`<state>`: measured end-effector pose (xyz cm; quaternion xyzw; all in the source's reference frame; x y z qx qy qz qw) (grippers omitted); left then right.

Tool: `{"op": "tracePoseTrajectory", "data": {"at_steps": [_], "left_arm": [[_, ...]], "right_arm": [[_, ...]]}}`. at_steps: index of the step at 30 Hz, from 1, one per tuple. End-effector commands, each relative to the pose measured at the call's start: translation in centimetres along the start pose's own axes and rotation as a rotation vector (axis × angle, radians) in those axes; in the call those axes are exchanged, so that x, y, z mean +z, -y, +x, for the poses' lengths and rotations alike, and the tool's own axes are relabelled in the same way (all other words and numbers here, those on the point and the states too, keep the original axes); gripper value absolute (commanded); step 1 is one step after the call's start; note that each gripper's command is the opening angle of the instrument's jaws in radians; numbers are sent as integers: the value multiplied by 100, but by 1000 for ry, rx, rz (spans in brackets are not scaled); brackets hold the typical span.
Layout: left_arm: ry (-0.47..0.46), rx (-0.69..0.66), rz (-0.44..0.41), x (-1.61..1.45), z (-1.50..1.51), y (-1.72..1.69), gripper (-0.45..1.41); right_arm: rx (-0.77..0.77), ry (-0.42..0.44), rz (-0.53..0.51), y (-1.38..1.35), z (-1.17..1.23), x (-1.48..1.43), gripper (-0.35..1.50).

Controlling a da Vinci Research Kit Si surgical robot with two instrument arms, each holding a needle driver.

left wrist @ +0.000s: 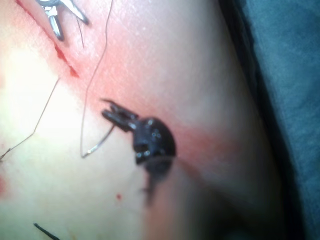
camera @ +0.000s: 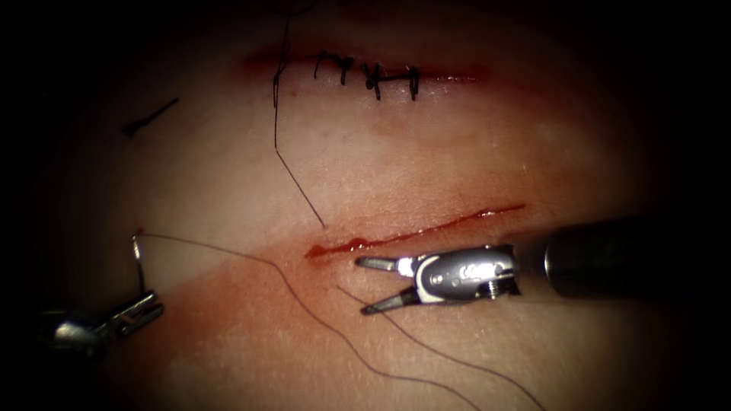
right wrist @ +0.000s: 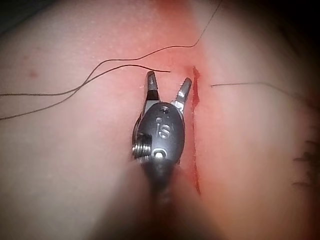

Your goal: Wound Closure

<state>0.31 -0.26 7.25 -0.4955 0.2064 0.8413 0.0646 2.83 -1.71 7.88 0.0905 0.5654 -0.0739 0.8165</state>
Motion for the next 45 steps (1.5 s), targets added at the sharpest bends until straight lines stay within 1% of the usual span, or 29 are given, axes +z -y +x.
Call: {"op": "tracePoseTrajectory", "data": {"at_steps": [1, 3, 6, 8, 9, 10, 12, 14, 17, 19, 20, 24, 27, 30, 31, 32, 33, 35, 36, 37, 38, 39, 42, 45], "left_arm": [[-2, -3, -2, 6, -3, -7, -45], [-2, -3, -2, 6, -3, -7, -45], [-1, -3, -2, 6, -3, -7, -45], [-1, -3, -2, 6, -3, -7, -45], [-2, -3, -2, 6, -3, -7, -45], [-2, -3, -2, 6, -3, -7, -45], [-2, -3, -2, 6, -3, -7, -45], [-2, -3, -2, 6, -3, -7, -45], [-1, -3, -2, 6, -3, -7, -45], [-1, -3, -2, 6, -3, -7, -45], [-1, -3, -2, 6, -3, -7, -45], [-1, -3, -2, 5, -3, -7, -45], [-1, -3, -2, 5, -2, -7, -45], [-1, -9, -2, 6, -2, -8, -45], [-3, -9, -3, 6, -2, -8, -45], [-5, -9, -4, 7, -2, -8, -45], [-5, -9, -4, 7, -2, -8, -45], [-5, -9, -3, 7, -1, -9, -45], [-5, -9, -3, 7, -1, -9, -45], [-5, -9, -3, 7, -1, -9, -45], [-5, -9, -3, 7, -1, -9, -45], [-4, -9, -3, 8, -1, -9, -45], [-4, -9, -3, 8, -1, -9, -45], [-6, -9, -4, 9, -1, -9, -45]], "right_arm": [[-6, -2, 12, 7, -4, 19, 106], [-14, -1, 19, 6, -5, 32, 106], [-12, -1, 18, 2, -4, 38, 103], [-10, -1, 17, -1, -4, 39, 94], [-9, 0, 15, -3, -4, 38, 83], [-14, -1, 16, -4, -4, 37, 59], [-3, -4, 21, -5, -5, 33, -35], [4, 1, 25, -6, -6, 28, -35], [14, 32, 27, -4, -8, 17, -35], [16, 49, 15, 1, -10, 6, -35], [20, 56, 8, 3, -11, -1, -35], [27, 86, -22, 18, -15, -44, -35], [37, 121, -52, 35, -18, -91, -35], [43, 150, -91, 55, -22, -146, -35], [49, 161, -108, 62, -25, -169, -35], [67, 179, -126, 73, -30, -204, -35], [77, 194, -137, 82, -33, -227, -35], [89, 216, -155, 94, -36, -258, -35], [95, 226, -161, 103, -37, -278, -35], [109, 235, -166, 115, -38, -306, -35], [112, 238, -166, 122, -37, -318, -35], [123, 249, -164, 134, -35, -344, -35], [142, 257, -162, 145, -29, -368, -35], [155, 252, -149, 147, -23, -377, -35]]}}
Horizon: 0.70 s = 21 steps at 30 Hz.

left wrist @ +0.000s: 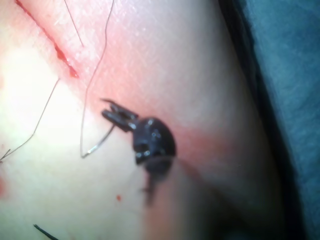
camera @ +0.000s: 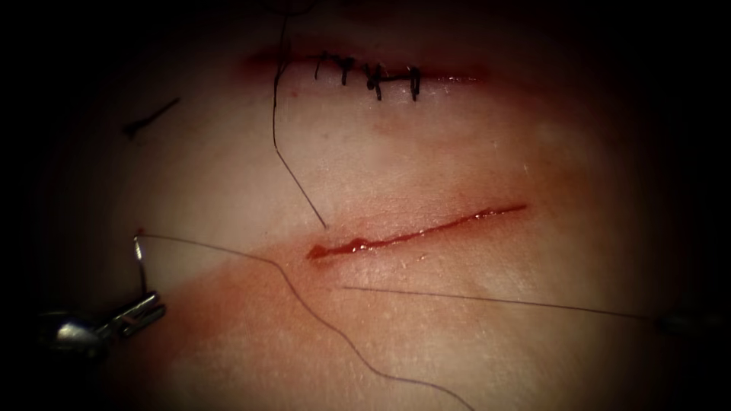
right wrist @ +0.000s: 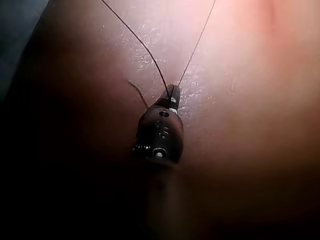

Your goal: Wound Closure

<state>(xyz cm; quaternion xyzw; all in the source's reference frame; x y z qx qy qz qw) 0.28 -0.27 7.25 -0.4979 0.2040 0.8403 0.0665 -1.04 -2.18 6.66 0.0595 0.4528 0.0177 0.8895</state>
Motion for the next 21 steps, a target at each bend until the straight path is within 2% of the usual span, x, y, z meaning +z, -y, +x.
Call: {"op": "tracePoseTrajectory", "data": {"at_steps": [1, 2, 3, 4, 5, 8, 10, 13, 17, 21], "left_arm": [[-2, -2, -2, 6, -3, -8, -45], [-2, -2, -2, 6, -3, -8, -45], [-2, -2, -2, 6, -3, -8, -45], [-2, -2, -2, 6, -2, -8, -45], [-2, -2, -2, 6, -2, -8, -45], [-2, -2, -2, 6, -2, -8, -45], [-2, -2, -2, 5, -2, -8, -45], [-2, -2, -2, 6, -3, -7, -45], [-2, -2, -2, 6, -3, -7, -45], [-2, -3, -3, 6, -3, -7, -45]], "right_arm": [[10, -2, 5, 7, 0, 5, -20], [14, -12, -4, 6, 2, 6, 44], [21, -12, -33, 3, 5, 8, 88], [28, -9, -65, 0, 8, 11, 116], [41, -9, -101, -6, 12, 15, 133], [69, -17, -124, -20, 23, 23, 141], [85, -27, -114, -32, 31, 30, 141], [85, -58, -64, -61, 60, 51, 140], [87, -82, -31, -84, 84, 71, 136], [78, -113, -15, -103, 107, 103, 135]]}}
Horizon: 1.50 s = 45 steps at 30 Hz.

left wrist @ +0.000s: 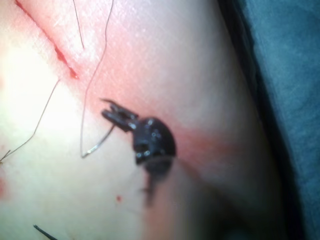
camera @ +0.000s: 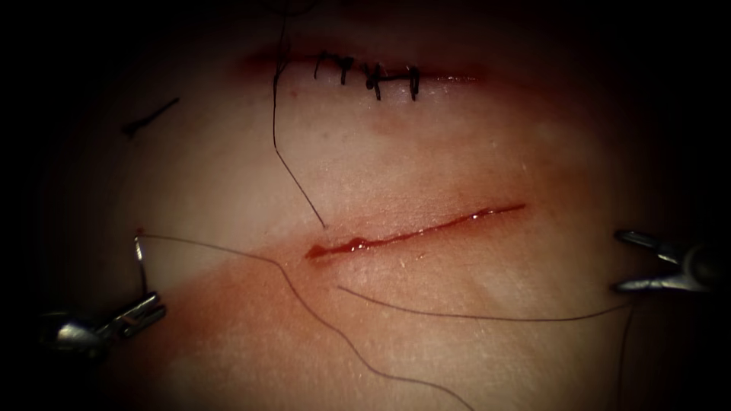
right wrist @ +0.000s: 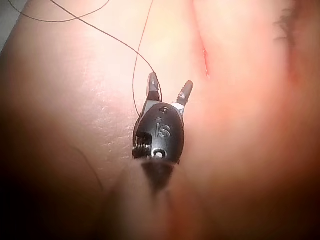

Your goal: Wound Closure

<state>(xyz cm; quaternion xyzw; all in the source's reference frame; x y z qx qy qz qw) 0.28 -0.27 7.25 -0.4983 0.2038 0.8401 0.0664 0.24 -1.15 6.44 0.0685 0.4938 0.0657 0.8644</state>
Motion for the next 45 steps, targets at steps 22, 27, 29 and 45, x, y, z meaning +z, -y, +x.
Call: {"op": "tracePoseTrajectory", "data": {"at_steps": [22, 27, 29, 45], "left_arm": [[-4, -3, -5, 4, -4, -4, -45], [-2, -3, -3, 5, -3, -6, -45], [-2, -3, -3, 5, -3, -6, -45], [-3, -2, -3, 5, -4, -7, -45]], "right_arm": [[-104, 30, 273, 6, 54, 124, 131], [-72, 179, 486, 20, 52, 90, 131], [-57, 281, 581, 18, 49, 78, 131], [-64, 596, 693, -40, 71, 13, 135]]}}
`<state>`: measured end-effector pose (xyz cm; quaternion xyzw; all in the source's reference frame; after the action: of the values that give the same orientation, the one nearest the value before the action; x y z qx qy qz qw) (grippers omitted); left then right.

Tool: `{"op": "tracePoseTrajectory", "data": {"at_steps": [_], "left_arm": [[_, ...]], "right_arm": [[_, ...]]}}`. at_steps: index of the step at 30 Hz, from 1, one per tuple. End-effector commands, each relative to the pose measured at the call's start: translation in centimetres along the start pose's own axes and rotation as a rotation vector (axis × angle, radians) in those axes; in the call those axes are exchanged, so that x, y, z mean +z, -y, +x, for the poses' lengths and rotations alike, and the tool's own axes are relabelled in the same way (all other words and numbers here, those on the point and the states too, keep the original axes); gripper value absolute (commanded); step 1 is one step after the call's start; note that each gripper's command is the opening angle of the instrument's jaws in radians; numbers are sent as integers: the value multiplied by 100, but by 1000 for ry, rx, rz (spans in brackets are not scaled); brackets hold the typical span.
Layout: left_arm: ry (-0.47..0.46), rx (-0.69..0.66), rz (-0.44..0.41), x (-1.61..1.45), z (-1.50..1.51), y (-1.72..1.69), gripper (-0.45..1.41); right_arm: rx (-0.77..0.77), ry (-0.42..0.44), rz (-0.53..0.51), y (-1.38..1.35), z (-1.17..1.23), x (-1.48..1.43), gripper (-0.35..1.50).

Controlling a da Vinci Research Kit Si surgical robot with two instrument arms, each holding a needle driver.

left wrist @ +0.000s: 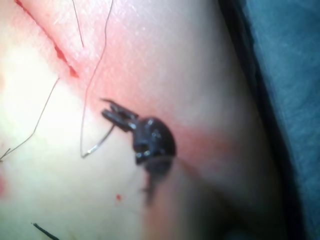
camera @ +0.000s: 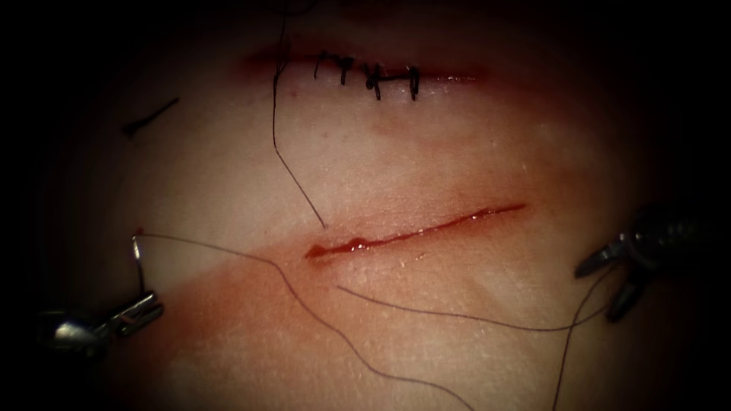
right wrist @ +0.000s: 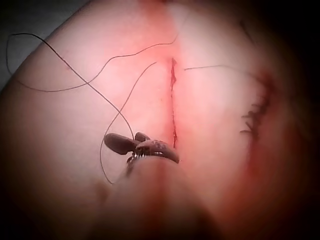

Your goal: Wound Closure

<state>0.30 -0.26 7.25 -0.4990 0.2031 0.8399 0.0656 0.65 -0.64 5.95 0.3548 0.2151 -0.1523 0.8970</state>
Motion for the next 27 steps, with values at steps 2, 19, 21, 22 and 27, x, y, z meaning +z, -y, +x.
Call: {"op": "tracePoseTrajectory", "data": {"at_steps": [2, 19, 21, 22, 27], "left_arm": [[-1, -2, -1, 7, -3, -8, -45], [-1, -2, -1, 6, -3, -8, -45], [-1, -2, -1, 6, -3, -8, -45], [-1, -2, -1, 6, -3, -8, -45], [-1, -2, -1, 6, -3, -8, -45]], "right_arm": [[-2, -11, 8, -4, -1, -11, 133], [99, -381, -170, -74, 28, -109, 130], [103, -425, -219, -88, 38, -96, 130], [109, -443, -240, -95, 42, -90, 128], [38, -510, -386, -124, 72, -35, 128]]}}
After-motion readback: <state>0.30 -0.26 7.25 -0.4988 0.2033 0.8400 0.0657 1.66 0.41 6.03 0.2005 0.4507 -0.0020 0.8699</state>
